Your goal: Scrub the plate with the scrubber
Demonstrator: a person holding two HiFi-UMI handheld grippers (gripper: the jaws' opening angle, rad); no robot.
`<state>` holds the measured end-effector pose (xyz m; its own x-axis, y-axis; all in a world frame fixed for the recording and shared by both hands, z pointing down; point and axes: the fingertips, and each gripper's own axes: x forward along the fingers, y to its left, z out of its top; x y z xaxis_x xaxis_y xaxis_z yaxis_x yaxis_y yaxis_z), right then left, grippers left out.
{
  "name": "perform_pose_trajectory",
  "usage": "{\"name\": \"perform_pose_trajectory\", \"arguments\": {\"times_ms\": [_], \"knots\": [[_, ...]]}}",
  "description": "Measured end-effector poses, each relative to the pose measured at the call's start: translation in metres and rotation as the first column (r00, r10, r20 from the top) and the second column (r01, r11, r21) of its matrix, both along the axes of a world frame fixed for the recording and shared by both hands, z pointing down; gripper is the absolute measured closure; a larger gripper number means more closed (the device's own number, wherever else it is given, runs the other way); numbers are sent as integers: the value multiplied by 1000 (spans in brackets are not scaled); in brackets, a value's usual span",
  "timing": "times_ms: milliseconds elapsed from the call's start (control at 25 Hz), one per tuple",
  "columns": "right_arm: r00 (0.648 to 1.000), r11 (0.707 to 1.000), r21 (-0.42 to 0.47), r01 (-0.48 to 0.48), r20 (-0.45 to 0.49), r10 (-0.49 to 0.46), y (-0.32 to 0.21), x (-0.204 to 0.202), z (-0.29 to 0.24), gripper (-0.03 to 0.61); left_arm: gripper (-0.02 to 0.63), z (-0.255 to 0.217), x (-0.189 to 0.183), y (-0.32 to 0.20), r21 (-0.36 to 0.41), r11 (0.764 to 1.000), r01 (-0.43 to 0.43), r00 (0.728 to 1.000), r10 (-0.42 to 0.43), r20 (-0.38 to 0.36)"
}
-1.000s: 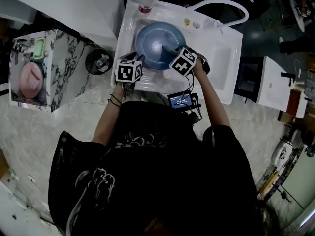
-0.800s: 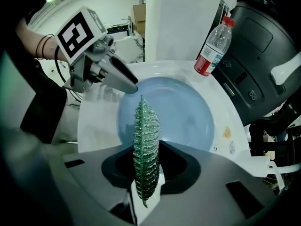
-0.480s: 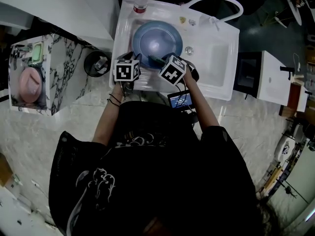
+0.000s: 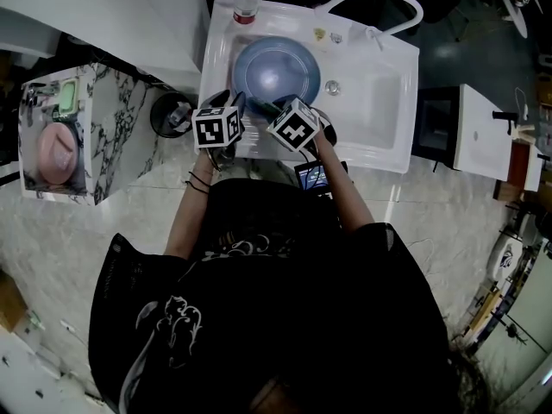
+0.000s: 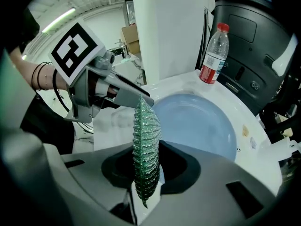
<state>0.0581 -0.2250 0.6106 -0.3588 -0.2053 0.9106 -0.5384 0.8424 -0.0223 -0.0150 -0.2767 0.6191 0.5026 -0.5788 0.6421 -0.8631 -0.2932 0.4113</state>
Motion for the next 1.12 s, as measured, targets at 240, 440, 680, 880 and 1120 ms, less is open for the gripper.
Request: {"name": "perform_pose_trajectory", "arguments": {"times_ms": [240,440,680,880,1120], "knots": [[983,986,13,-164,83,163,-15,2,-7,486,448,-27,-6,0,72,997,-17,1000,18,-7],[905,929,35,-368,242,350,-27,16,-34,486,449,-50,-14,10,124,990,-65,997,69,-32],[709,802,20,-597,480,516,-23,21,-77,486,477,-85,-16,20,220,965,-141,984,161,-76],[656,748,54,-662,524,543,-3,23,-96,486,506,-104,-3,29,278,942,-190,961,236,-143],[626,716,58,-695,539,564,20,28,-113,486,521,-127,13,39,330,915,-230,940,297,-169]]}}
